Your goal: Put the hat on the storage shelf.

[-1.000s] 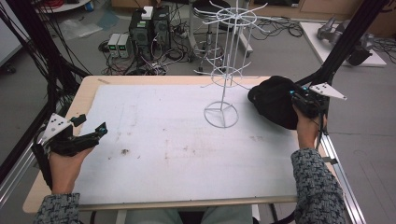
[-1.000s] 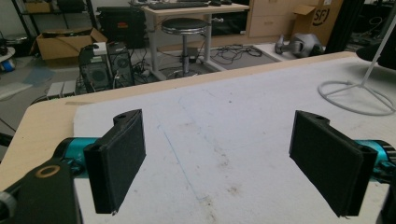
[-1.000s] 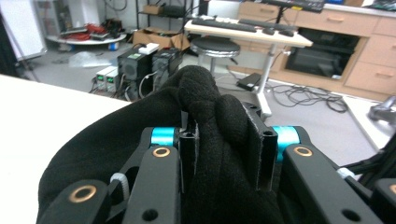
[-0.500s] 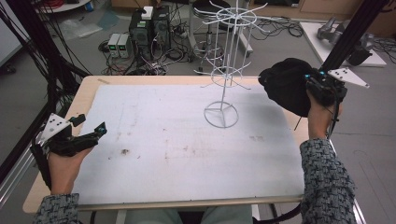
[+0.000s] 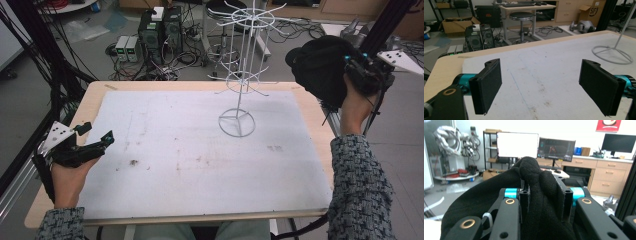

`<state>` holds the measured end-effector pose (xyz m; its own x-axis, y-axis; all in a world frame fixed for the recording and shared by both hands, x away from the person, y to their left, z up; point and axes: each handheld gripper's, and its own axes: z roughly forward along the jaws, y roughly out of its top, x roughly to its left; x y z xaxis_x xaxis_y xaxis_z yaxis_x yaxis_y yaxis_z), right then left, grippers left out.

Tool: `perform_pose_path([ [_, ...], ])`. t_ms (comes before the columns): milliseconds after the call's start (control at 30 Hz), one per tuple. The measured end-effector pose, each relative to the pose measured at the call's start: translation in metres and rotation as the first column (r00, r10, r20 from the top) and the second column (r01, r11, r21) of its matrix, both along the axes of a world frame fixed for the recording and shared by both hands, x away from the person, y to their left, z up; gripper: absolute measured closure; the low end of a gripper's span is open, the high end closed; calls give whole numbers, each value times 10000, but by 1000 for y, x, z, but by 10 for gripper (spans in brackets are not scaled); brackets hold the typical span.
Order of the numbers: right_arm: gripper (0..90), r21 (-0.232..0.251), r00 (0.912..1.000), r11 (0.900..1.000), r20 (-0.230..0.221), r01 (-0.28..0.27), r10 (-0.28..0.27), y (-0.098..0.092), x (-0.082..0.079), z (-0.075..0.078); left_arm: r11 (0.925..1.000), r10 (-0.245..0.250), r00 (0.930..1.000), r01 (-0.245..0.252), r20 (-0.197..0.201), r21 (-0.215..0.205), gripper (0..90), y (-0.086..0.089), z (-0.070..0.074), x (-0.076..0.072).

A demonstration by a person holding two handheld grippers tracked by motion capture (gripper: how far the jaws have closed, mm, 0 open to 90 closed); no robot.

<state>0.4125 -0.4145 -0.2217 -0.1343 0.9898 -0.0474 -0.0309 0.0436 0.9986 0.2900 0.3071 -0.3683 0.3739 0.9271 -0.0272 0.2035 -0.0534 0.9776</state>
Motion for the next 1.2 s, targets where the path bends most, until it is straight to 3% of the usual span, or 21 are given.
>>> perform_pose_path([
  [300, 702, 37, 9969, 9998, 765, -174, 171, 2, -4, 38, 10000, 43, 10000, -44, -33, -35, 186, 2, 0, 0],
  [600, 700, 933, 9912, 9947, 1290, -424, 301, 5, -12, 65, 10000, 25, 10000, -26, -34, -31, 186, 2, 0, 0],
  [1033, 697, 563, 9809, 9969, 1899, -543, 427, 13, -19, 106, 10000, -14, 10000, 14, -51, 12, 186, 1, 0, 0],
  [1200, 696, 547, 9717, 9969, 2323, -563, 421, 19, -24, 121, 10000, -44, 10000, 44, -47, -20, 186, 1, 0, 0],
])
